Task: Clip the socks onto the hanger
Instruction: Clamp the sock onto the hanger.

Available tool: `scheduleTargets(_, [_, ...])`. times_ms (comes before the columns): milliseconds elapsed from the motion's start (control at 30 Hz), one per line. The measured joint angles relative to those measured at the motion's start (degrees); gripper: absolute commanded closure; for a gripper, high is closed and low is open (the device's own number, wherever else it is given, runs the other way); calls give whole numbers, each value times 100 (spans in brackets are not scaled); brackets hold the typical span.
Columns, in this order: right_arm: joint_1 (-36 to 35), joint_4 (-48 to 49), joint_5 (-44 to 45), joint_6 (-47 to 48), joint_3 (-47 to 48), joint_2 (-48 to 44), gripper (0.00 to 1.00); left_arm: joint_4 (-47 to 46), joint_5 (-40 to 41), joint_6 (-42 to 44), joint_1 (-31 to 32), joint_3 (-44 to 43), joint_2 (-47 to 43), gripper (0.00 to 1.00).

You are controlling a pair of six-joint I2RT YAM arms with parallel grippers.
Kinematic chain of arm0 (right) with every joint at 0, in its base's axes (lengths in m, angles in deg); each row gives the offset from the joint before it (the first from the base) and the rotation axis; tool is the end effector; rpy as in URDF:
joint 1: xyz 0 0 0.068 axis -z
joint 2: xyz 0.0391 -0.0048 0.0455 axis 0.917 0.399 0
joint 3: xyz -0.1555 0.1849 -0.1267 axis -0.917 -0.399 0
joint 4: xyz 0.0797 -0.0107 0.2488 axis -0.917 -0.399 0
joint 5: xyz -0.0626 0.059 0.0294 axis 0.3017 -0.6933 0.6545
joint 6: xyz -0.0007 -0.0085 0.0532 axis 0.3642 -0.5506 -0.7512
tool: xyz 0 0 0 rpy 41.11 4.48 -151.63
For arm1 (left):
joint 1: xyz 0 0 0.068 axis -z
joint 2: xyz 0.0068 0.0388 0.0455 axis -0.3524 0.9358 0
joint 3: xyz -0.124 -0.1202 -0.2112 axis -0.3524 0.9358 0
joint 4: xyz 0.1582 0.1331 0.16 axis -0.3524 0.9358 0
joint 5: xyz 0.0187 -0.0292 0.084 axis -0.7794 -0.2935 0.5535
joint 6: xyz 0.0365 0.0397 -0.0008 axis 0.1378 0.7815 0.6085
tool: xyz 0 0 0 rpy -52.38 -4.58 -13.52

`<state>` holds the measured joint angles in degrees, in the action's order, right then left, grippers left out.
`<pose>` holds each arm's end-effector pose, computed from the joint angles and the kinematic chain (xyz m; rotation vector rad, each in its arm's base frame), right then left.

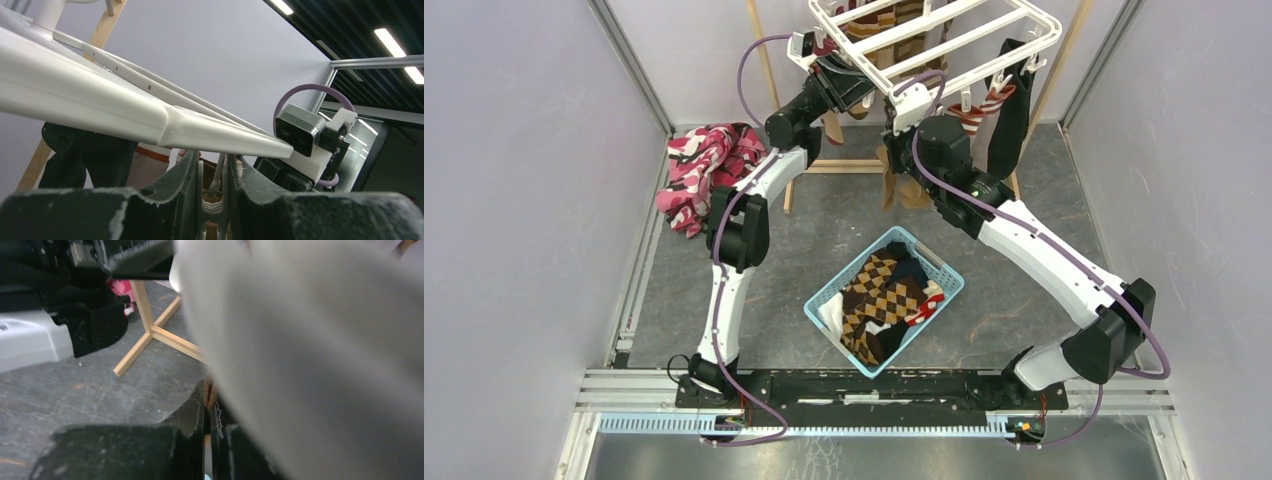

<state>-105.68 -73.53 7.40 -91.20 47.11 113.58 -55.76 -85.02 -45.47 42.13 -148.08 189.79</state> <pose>0.2753 0.2136 0.4205 -0.3809 1.6935 0.3188 0.4544 -0.2045 0.3790 0.4652 0.8460 -2.0372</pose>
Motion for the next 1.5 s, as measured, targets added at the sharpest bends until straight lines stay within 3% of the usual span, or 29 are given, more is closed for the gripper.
scheduleTargets(267, [-20,15,-37,868,-625,-581,100,-4,7,0,39,0,0,87])
scheduleTargets(600, [-17,-448,-1755,2570,-693,-1180,100,-11,9,0,50,2,0,87])
scheduleTargets(833, [4,-1147,-2470,3368,-76,-678,100,-13,11,0,50,2,0,87])
scheduleTargets(1167, [24,-1582,-2072,3383,1384,638,100,-13,11,0,50,2,-2,87])
scheduleTargets(1500, [33,-1580,-1163,3241,1565,831,100,-13,7,0,50,2,-2,87])
